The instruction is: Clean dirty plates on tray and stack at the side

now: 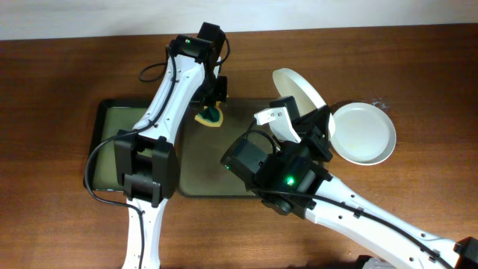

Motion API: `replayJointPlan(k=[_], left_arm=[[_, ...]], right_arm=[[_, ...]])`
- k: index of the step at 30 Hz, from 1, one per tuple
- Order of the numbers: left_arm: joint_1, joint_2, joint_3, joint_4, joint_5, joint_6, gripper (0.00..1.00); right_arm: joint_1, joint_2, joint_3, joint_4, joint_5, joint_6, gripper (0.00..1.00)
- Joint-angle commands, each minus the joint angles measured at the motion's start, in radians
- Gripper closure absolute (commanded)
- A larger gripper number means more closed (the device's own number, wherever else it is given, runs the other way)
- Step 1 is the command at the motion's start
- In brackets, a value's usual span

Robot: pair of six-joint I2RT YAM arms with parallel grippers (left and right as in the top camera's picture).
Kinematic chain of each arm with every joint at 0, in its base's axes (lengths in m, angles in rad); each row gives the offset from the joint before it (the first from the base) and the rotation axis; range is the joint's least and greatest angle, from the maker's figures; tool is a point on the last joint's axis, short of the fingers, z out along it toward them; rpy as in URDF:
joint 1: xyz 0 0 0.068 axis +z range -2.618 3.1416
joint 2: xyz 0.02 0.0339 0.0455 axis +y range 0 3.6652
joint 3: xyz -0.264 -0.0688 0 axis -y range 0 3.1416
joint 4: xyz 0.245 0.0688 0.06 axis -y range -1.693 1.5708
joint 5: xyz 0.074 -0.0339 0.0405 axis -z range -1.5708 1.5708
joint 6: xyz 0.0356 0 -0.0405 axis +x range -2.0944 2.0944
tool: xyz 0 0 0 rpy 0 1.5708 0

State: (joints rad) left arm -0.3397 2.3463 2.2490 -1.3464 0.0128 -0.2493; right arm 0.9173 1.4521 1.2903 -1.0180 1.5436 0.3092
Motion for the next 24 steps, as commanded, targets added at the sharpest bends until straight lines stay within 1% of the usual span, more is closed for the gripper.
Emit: replayJointPlan(k=[1,7,10,12,13,15,17,18,20,24], left_arm=[[0.004,0.0,0.02,0.001,0.014,0.02,1.0],[0.004,0.0,0.02,0.001,0.013,0.02,1.0],[0.029,-0.001,0.02,-0.05,-0.066,0.02,1.0],[0.094,-0.001,0.02,-0.111,-0.066,0.02,1.0],[0.164,-0.001,0.02,-0.156,-0.066,0.021,1.0],[0.229,-0.001,0.02,-0.189,-0.065,0.066,1.0],[0.306,-0.001,0.02,-0.217,-0.065,0.141,1.0],[0.344,0.0,0.02,-0.216,-0.074,0.161,1.0],[0.395,0.0,0.01,-0.188,-0.138,0.161,1.0],[0.443,0.002,-0.059,-0.135,-0.145,0.161,1.0]], right_arm=[[0.005,-0.017,0.017,0.001,0.013,0.002,0.96],[0.005,-0.017,0.017,0.001,0.013,0.002,0.96],[0.005,-0.017,0.017,0.001,0.013,0.002,0.96],[0.005,-0.017,0.017,0.001,0.013,0.002,0.96],[0.005,-0.017,0.017,0.004,0.012,0.002,0.96],[0.005,-0.017,0.017,0.005,0.011,0.013,0.96],[0.005,-0.017,0.017,0.005,-0.011,0.013,0.96],[0.005,-0.017,0.017,0.005,-0.029,0.013,0.96],[0.005,-0.017,0.017,0.005,-0.032,0.013,0.96],[0.005,-0.017,0.017,0.005,-0.032,0.013,0.96]])
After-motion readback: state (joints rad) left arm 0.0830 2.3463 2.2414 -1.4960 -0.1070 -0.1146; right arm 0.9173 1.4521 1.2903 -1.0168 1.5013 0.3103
